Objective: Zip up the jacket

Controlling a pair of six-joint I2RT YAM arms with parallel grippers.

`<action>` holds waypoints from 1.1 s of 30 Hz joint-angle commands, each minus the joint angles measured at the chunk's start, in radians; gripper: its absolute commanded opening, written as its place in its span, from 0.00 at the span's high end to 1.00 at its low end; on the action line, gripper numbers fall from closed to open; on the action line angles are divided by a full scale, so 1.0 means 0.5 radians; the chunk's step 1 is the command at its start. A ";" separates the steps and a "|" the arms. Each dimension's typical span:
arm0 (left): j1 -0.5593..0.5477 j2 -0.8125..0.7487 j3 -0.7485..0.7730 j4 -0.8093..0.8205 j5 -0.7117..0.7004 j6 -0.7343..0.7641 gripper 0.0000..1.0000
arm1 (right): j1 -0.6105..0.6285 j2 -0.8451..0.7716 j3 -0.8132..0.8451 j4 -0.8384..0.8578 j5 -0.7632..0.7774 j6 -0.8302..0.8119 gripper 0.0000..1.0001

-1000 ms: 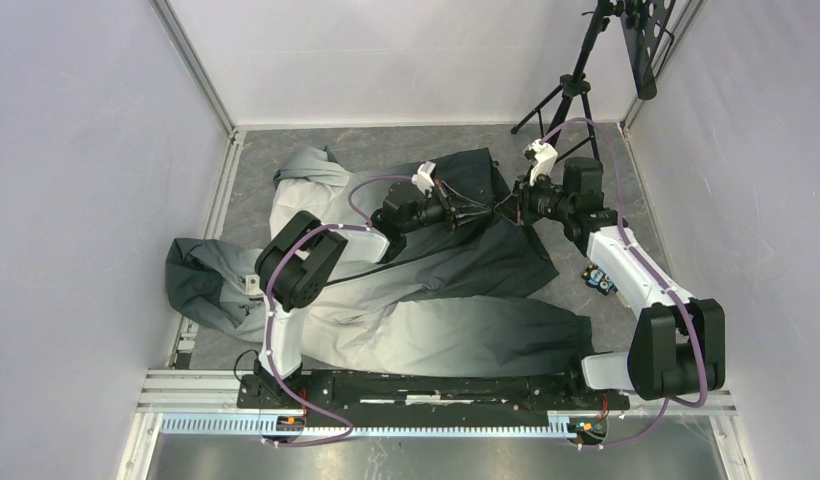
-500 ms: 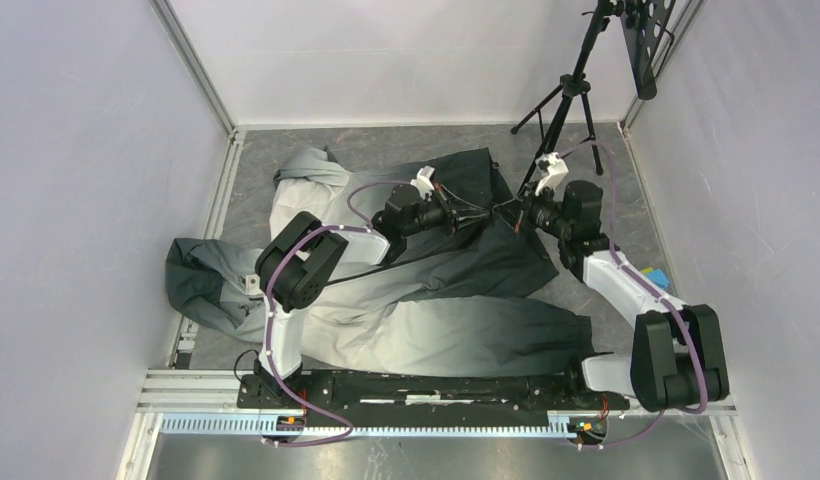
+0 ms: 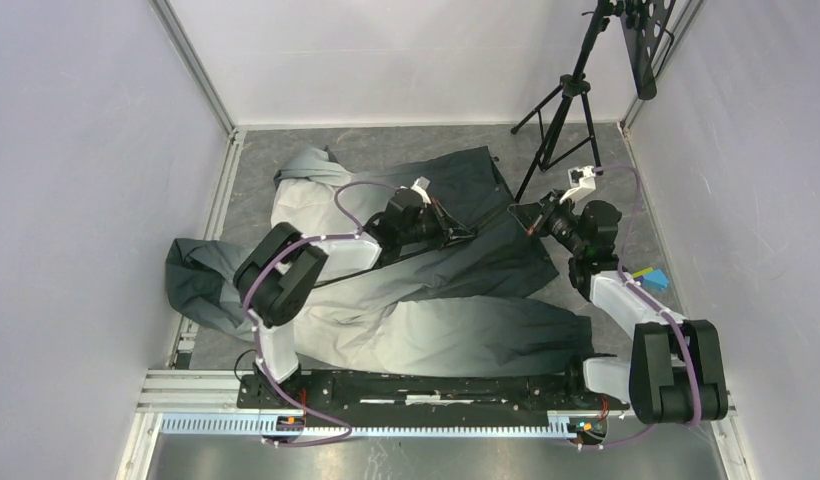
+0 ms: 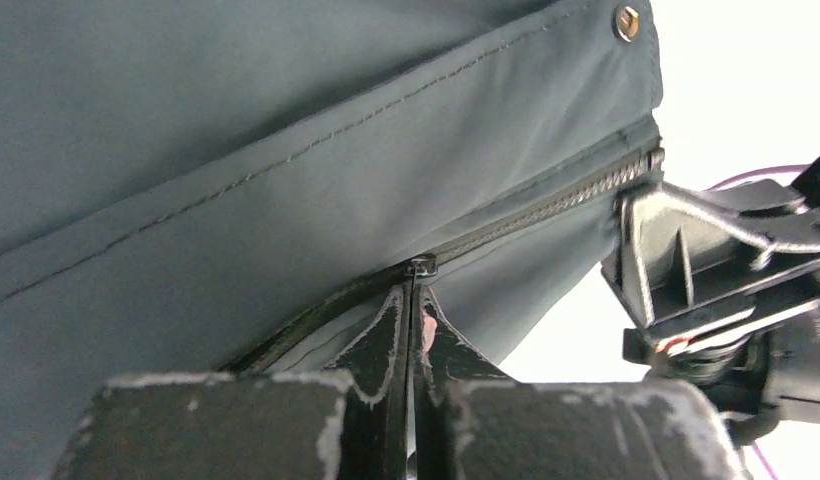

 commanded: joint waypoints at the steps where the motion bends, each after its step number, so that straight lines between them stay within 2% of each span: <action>1: 0.058 -0.295 -0.035 -0.644 -0.208 0.606 0.98 | -0.054 -0.170 0.174 -0.143 0.319 -0.287 1.00; 5: 0.195 -0.536 -0.153 -1.012 -0.214 0.961 0.98 | -0.053 -0.220 0.233 -0.413 0.665 -0.414 1.00; 10: 0.413 -0.875 -0.221 -1.491 -0.346 1.369 0.98 | -0.053 -0.190 0.246 -0.540 0.971 -0.417 1.00; 13: 0.595 -1.046 -0.224 -1.760 -0.427 1.491 0.98 | -0.053 -0.140 0.282 -0.642 1.178 -0.457 1.00; 18: 0.895 -1.341 -0.244 -2.193 -0.827 1.525 0.98 | -0.053 -0.090 0.303 -0.686 1.416 -0.537 1.00; 26: 1.480 -1.615 -0.334 -2.441 -1.208 1.558 0.98 | -0.054 0.017 0.207 -0.586 1.544 -0.614 1.00; 33: 1.705 -1.708 -0.375 -2.417 -1.629 1.712 0.98 | -0.053 0.095 0.157 -0.508 1.489 -0.614 1.00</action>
